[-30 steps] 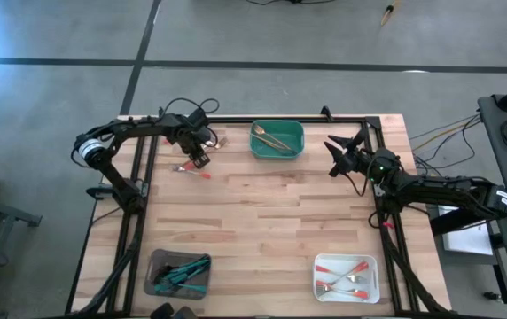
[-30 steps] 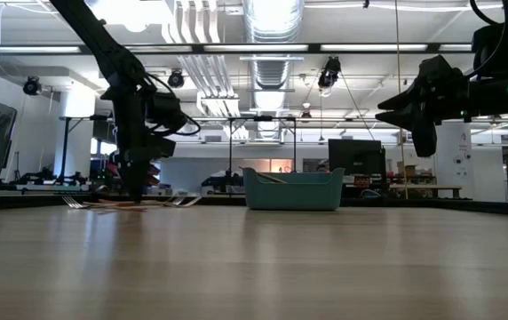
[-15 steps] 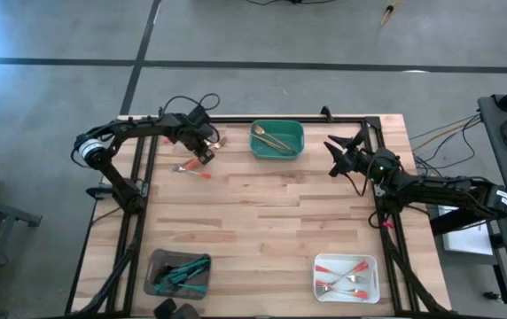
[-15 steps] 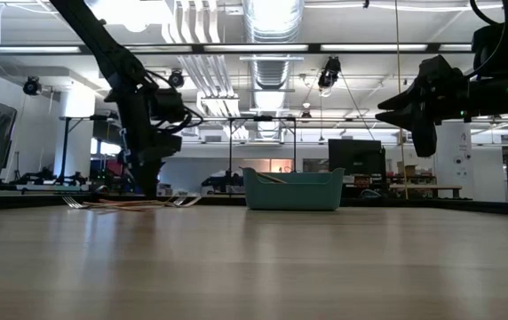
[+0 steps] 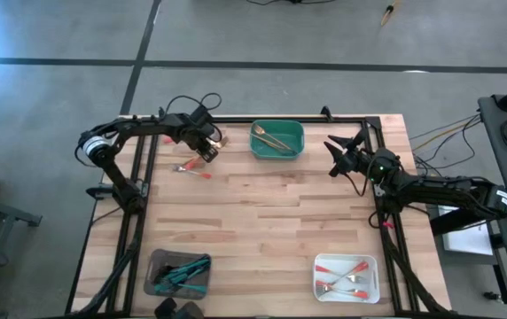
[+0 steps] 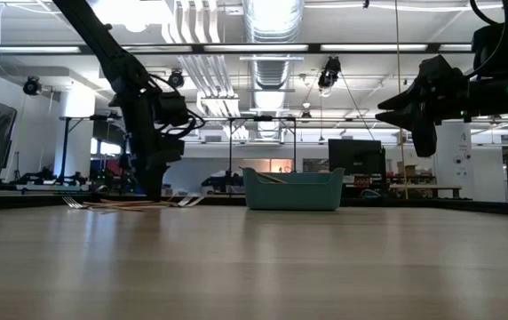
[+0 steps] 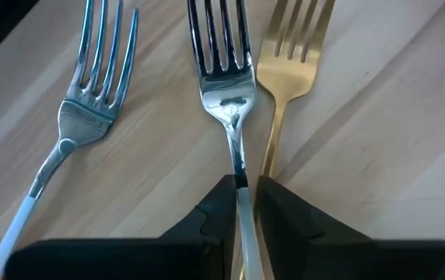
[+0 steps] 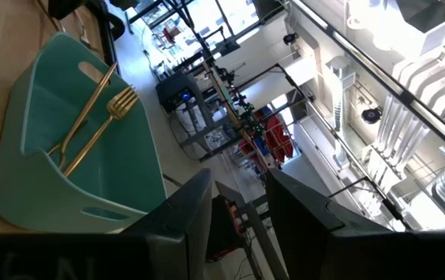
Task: Sort silverware by color (type)
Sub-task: Put the orange fork into the white bin
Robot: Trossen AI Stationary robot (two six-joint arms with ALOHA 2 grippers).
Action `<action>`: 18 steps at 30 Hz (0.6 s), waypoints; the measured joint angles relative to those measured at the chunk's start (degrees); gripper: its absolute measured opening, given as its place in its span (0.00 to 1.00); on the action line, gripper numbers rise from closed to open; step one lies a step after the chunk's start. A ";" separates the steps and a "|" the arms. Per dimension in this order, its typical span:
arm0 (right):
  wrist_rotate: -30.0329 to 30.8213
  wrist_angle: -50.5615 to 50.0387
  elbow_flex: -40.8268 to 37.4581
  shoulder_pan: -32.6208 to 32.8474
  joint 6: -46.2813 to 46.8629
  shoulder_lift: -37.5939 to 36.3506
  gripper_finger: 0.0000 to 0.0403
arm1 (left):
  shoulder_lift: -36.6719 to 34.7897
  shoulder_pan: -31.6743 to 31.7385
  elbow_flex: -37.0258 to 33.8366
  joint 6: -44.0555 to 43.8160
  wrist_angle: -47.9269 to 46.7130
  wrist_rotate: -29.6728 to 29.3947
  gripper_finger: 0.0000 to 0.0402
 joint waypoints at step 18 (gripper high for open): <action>-0.01 0.00 -0.01 0.01 -0.01 0.00 0.29 | -4.61 0.08 0.78 -8.84 -2.49 -1.17 0.00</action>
